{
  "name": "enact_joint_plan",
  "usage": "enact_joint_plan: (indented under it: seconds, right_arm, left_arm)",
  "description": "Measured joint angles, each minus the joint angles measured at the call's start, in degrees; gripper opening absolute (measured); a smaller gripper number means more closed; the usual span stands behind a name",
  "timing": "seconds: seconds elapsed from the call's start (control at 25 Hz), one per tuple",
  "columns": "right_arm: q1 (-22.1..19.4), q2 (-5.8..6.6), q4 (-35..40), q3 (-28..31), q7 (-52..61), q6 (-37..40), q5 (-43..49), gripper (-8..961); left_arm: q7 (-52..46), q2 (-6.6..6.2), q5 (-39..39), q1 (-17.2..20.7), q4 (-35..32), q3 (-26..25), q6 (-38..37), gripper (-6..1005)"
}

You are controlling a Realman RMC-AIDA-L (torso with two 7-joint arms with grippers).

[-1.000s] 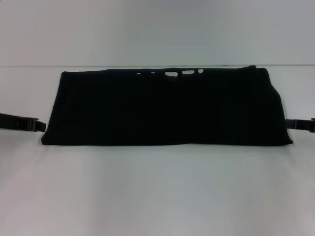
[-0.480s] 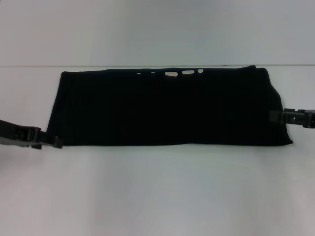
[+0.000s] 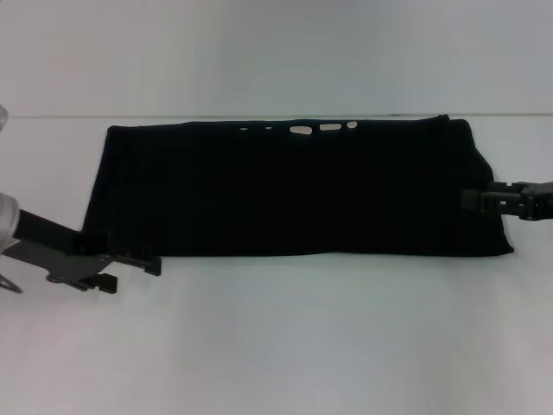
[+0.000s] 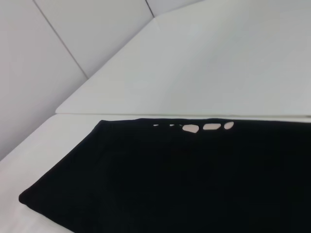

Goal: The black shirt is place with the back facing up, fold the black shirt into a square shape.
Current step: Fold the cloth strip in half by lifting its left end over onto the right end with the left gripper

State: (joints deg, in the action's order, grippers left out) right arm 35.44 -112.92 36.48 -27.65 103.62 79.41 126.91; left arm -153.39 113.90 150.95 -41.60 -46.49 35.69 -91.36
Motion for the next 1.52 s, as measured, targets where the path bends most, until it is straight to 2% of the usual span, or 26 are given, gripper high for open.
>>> enact_joint_plan:
  seconds: [0.08, 0.36, 0.64, 0.76, 1.08, 1.52]
  right_arm:
    - [0.4, -0.16, 0.0, -0.3, -1.2, -0.1, 0.0, 785]
    - [2.1, -0.19, 0.6, -3.9, -3.7, 0.5, 0.0, 788]
    - [4.1, -0.06, 0.7, -4.2, -4.0, 0.4, -0.1, 790]
    - [4.6, -0.04, 0.7, -4.2, -4.2, -0.1, -0.1, 791]
    - [5.6, -0.41, 0.7, -3.8, -4.3, -1.0, -0.2, 791]
    - [6.0, -0.49, 0.7, -3.4, -4.0, -2.6, -1.3, 791]
  left_arm:
    - [-1.3, 0.23, -0.2, -0.7, 2.1, -1.1, 1.7, 864]
    - [-6.0, 0.14, -1.2, -1.4, 7.4, -8.4, 5.2, 861]
    - [-8.8, -0.36, -1.6, -0.7, 9.5, -18.8, 6.4, 859]
    - [-10.1, -0.45, -1.7, 0.0, 9.9, -21.3, 6.8, 858]
    - [-12.5, -0.44, -1.3, 2.3, 9.8, -21.8, 10.8, 855]
    - [-14.4, -0.06, -1.6, 2.1, 10.5, -21.9, 15.1, 853]
